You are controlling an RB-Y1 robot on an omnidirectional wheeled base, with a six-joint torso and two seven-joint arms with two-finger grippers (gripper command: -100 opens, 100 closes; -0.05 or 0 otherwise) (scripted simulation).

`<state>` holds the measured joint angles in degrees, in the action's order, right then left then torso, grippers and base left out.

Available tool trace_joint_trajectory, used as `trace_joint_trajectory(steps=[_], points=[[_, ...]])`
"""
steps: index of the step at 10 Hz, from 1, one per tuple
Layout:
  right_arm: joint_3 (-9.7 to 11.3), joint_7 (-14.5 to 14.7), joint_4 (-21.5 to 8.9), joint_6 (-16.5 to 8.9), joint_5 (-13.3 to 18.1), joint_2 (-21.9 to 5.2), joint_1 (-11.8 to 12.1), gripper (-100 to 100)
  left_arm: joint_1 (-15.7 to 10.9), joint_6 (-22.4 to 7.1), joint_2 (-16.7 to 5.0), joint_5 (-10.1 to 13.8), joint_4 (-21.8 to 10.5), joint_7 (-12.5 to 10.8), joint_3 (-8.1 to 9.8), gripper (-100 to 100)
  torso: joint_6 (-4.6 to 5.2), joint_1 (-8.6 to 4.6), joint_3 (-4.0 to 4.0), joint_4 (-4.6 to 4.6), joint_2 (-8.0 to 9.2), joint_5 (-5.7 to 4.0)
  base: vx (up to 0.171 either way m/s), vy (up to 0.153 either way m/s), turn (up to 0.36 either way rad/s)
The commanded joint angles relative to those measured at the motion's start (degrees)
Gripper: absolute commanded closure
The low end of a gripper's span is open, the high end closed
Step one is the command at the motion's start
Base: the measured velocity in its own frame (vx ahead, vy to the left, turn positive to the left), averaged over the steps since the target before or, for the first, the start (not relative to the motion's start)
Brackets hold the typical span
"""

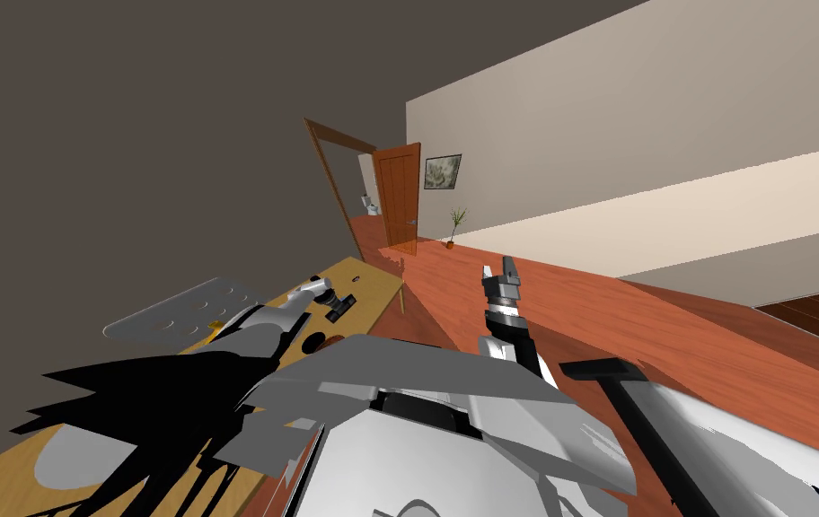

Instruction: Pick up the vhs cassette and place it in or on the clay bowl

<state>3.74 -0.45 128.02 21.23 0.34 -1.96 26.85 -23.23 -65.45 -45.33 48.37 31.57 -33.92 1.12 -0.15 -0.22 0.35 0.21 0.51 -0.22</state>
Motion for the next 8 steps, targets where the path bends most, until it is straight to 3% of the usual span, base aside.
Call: trace_joint_trajectory(steps=[1, 2, 3, 4, 6, 8], points=[[0.0, 0.0, 0.0, 0.0, 0.0, 0.0, 0.0, 0, -1.8, 1.5, 0.2, 0.1, -2.9, 1.8, -0.08, 100, 0.00, 0.00, 0.00, 0.00, 0.00, 0.00, -0.010, -0.006, -0.001], [0.0, 0.0, 0.0, 0.0, 0.0, 0.0, 0.0, 0, -1.8, 1.5, 0.2, 0.1, -4.9, 1.8, -0.08, 100, 0.03, -0.02, -0.13, -0.03, -0.24, -0.01, 0.021, 0.002, -0.014], [0.0, 0.0, 0.0, 0.0, 0.0, 0.0, 0.0, 0, -1.1, 0.2, -2.3, 1.2, -3.4, 1.6, 0.15, 100, 0.01, 0.00, -0.22, -0.08, -0.38, 0.00, -0.089, -0.005, 0.004], [0.0, 0.0, 0.0, 0.0, 0.0, 0.0, 0.0, 0, -1.1, 0.2, -2.3, 1.2, -3.4, 1.6, 0.15, 100, -0.11, 0.03, -0.07, -0.05, -0.07, -0.06, -0.141, -0.010, 0.030], [0.0, 0.0, 0.0, 0.0, 0.0, 0.0, 0.0, 0, -0.4, -1.3, -5.0, 2.3, -1.6, 1.4, 0.36, 100, -0.15, 0.05, 0.15, 0.03, 0.30, -0.07, -0.180, 0.017, 0.016], [0.0, 0.0, 0.0, 0.0, 0.0, 0.0, 0.0, 0, -0.3, -1.8, -5.9, 2.7, -1.1, 1.3, 0.42, 100, -0.28, -0.02, 0.23, 0.02, 0.45, -0.08, -0.135, -0.012, 0.018]])
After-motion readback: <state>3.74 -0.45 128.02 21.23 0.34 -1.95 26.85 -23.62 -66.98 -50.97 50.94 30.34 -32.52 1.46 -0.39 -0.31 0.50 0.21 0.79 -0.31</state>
